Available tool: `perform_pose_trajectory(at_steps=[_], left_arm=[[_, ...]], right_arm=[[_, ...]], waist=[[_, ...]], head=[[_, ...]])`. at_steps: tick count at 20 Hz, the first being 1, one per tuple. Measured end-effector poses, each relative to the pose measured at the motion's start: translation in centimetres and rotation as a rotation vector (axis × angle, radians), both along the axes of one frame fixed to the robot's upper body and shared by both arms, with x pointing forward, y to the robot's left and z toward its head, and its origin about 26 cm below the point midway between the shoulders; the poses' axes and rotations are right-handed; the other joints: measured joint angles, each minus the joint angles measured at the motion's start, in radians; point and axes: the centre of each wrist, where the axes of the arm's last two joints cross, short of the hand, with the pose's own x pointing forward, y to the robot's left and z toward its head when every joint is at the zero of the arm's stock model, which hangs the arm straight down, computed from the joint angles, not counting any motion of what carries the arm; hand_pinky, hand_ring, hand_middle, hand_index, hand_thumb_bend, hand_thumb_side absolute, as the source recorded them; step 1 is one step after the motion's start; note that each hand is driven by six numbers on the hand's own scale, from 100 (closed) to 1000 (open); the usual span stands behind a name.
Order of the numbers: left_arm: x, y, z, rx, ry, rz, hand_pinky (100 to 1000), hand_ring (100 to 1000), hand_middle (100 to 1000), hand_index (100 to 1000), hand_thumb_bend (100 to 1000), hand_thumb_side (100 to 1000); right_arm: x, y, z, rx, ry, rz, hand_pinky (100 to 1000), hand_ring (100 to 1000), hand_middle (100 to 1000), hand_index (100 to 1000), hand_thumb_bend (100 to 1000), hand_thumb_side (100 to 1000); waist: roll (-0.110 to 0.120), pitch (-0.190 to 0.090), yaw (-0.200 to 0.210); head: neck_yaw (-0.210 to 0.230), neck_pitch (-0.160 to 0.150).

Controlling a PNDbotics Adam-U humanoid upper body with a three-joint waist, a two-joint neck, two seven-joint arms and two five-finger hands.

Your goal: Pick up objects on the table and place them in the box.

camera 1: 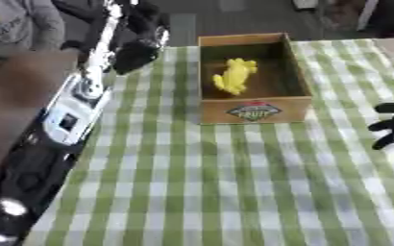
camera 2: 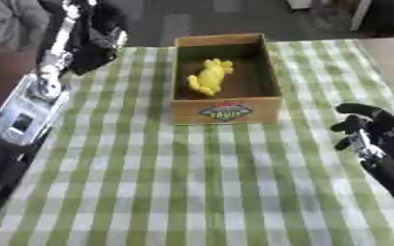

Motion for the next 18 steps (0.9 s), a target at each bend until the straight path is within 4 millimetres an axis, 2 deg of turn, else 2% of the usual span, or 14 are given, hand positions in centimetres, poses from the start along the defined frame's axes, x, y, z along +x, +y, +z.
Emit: perform_pose_trajectory(at_steps=[3, 7, 14, 18], left_arm=[[-2.3, 1.8, -2.2, -0.141, 0.027, 0.060, 545, 530, 515, 638, 225, 525], [-4.1, 3.1, -5.1, -0.265, 0.064, 0.150, 538, 520, 506, 634, 213, 561], [-5.1, 3.5, -8.4, -0.377, 0.140, 0.193, 522, 505, 493, 628, 205, 613], [-5.3, 3.6, -9.7, -0.429, 0.175, 0.199, 519, 499, 489, 627, 203, 622]], right_arm=[[-0.1, -0.1, -0.1, 0.013, 0.001, -0.013, 478, 663, 759, 799, 100, 630], [-0.3, -0.5, -0.4, 0.032, 0.013, -0.033, 478, 662, 759, 799, 100, 628], [-0.4, -0.7, -0.5, 0.047, 0.016, -0.047, 476, 656, 757, 798, 100, 638], [-0.4, -0.8, -0.6, 0.060, 0.021, -0.056, 473, 653, 756, 794, 100, 642]], waist=[[-0.005, 0.000, 0.011], [-0.010, -0.005, 0.038], [-0.014, -0.009, 0.048], [-0.014, -0.009, 0.047]], head=[[-0.009, 0.001], [-0.019, 0.006], [-0.028, 0.013], [-0.029, 0.013]])
